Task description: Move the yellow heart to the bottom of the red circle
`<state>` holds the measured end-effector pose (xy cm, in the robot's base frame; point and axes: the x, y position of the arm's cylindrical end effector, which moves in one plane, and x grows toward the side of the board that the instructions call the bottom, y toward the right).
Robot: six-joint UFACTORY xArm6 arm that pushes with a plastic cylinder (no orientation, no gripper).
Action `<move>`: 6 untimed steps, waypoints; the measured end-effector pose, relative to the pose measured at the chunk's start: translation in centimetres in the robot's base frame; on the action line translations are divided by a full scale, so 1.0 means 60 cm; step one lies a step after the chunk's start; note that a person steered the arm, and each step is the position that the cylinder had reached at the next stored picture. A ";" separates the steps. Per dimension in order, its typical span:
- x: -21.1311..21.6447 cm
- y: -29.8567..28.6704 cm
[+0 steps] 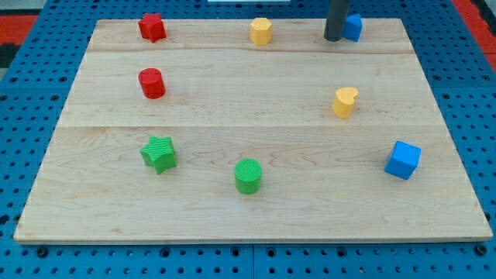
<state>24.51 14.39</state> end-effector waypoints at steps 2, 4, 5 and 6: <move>0.137 0.001; 0.222 0.097; 0.238 0.045; 0.246 -0.021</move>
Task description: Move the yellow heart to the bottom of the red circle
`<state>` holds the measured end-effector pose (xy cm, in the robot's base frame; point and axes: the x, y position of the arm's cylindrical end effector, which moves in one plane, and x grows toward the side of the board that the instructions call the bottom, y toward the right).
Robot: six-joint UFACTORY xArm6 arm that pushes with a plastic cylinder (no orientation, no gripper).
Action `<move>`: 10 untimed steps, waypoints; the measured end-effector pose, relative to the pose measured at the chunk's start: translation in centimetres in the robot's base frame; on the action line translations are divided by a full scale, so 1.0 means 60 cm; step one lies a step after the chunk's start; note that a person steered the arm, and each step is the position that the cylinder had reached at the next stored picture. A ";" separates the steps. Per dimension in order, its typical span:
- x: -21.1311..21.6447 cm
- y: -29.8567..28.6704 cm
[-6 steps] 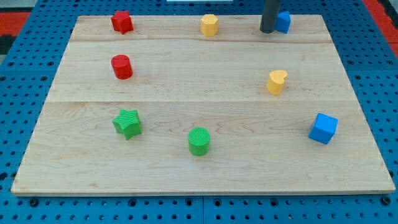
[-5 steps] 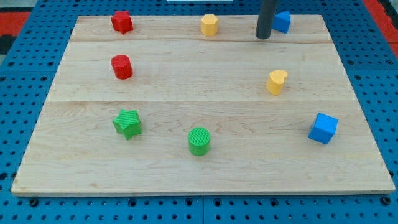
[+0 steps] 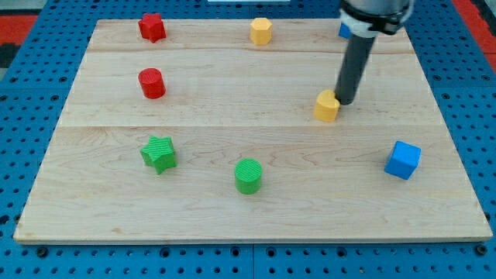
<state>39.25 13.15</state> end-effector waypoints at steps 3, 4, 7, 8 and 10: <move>0.049 -0.178; 0.049 -0.141; 0.035 -0.161; 0.011 -0.163; -0.007 -0.265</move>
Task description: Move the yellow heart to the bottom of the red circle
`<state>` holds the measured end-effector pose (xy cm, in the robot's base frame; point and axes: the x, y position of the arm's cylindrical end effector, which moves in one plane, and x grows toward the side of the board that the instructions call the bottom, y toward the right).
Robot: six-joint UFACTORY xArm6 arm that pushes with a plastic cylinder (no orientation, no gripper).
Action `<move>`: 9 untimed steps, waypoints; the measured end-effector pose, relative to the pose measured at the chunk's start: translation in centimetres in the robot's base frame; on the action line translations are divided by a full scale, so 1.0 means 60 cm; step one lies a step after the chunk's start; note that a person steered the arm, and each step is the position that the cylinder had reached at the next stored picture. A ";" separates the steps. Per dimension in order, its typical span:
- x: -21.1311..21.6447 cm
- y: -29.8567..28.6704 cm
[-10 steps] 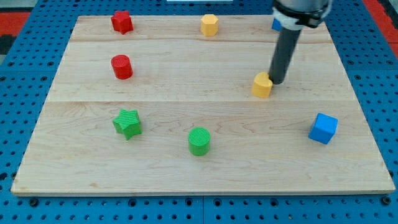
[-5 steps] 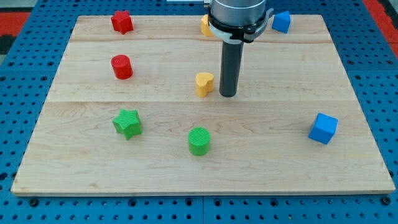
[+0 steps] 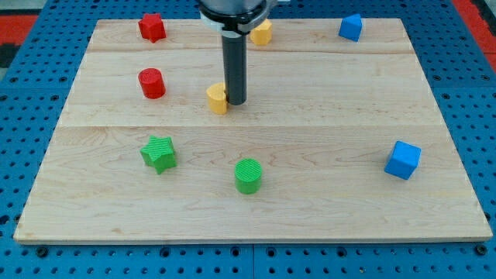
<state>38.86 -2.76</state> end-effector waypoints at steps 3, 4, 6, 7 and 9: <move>0.000 -0.018; 0.000 -0.029; -0.002 -0.084; -0.004 -0.106; -0.004 -0.119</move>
